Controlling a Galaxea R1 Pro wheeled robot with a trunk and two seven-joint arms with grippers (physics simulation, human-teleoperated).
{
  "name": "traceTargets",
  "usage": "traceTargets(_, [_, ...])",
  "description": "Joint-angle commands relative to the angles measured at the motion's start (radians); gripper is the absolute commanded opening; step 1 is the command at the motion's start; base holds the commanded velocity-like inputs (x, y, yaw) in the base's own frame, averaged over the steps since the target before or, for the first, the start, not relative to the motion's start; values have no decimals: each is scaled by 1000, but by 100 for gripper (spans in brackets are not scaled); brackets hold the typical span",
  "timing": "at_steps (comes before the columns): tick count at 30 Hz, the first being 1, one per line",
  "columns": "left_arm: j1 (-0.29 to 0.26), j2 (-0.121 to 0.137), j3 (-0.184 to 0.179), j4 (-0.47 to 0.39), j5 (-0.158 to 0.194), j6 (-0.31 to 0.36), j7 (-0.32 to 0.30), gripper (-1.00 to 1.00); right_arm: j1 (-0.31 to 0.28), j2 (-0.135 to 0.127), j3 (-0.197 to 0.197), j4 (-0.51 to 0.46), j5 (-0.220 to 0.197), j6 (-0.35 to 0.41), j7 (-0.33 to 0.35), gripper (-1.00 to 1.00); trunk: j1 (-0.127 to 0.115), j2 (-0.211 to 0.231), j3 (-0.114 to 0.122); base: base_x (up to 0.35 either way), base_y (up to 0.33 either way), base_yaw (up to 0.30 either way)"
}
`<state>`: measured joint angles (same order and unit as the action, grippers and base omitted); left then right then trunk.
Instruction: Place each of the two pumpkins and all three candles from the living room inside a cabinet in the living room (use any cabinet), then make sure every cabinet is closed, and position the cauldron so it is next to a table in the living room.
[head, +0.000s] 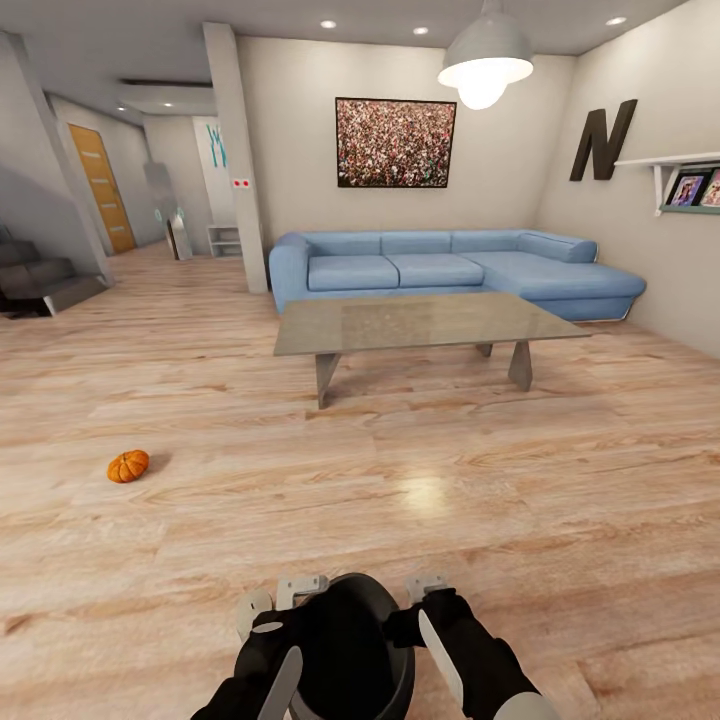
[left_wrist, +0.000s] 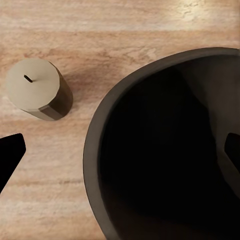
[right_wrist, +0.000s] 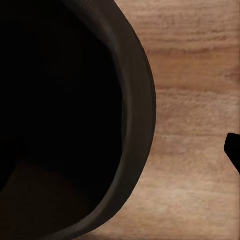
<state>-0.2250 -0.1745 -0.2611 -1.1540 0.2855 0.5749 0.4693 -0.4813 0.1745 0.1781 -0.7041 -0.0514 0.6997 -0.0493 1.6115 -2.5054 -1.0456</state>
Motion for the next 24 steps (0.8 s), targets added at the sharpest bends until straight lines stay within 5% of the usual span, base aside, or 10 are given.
traceTargets(1, [-1,0,-1,-1,11,2,9,100,0,0,1,-1,-5,4,-5,100,0,-1,-5,0,0,0])
traceTargets(8, [-1,0,-1,-1,11,2,10,100,0,0,1,-2,-5,4,-4,100,3,-2,-32,0,0,0])
traceTargets(24, [-1,0,6,-1,10,9,12,100,0,0,1,-2,-5,4,-4,100,3,-2,-32,0,0,0])
